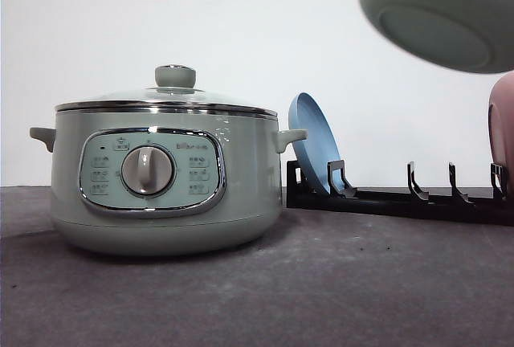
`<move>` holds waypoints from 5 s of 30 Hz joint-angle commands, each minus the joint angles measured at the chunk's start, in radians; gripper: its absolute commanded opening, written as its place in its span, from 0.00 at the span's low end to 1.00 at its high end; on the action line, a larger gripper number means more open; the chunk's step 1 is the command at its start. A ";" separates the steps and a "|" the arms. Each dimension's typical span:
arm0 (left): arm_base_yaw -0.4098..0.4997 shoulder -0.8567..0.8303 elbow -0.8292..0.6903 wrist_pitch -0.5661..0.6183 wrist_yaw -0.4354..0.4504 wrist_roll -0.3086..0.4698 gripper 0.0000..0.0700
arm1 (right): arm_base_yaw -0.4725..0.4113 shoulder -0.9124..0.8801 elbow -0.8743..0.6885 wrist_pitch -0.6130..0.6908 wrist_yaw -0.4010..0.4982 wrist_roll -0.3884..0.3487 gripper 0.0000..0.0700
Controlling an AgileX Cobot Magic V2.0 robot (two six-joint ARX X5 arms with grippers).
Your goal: Transfer potato from steamer to green plate
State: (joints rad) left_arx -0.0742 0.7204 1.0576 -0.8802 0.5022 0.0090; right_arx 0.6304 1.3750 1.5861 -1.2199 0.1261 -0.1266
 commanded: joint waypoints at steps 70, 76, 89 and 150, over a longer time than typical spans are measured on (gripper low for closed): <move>-0.001 0.005 0.024 0.012 0.007 0.006 0.96 | 0.382 -0.016 -0.356 0.354 -0.035 0.175 0.36; -0.001 0.005 0.024 0.012 0.007 0.006 0.96 | 0.204 -0.107 -0.311 0.440 -0.265 0.156 0.36; -0.001 0.005 0.024 0.011 0.007 0.006 0.96 | -0.071 -0.154 -0.310 0.434 -0.654 0.127 0.36; -0.360 0.990 0.668 -0.061 -0.382 0.089 0.90 | -0.072 -0.154 -0.310 0.405 -0.649 0.111 0.36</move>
State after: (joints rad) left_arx -0.4262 1.6881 1.6974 -0.9482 0.1270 0.0814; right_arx 0.5507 1.2091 1.2579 -0.8192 -0.5213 -0.0036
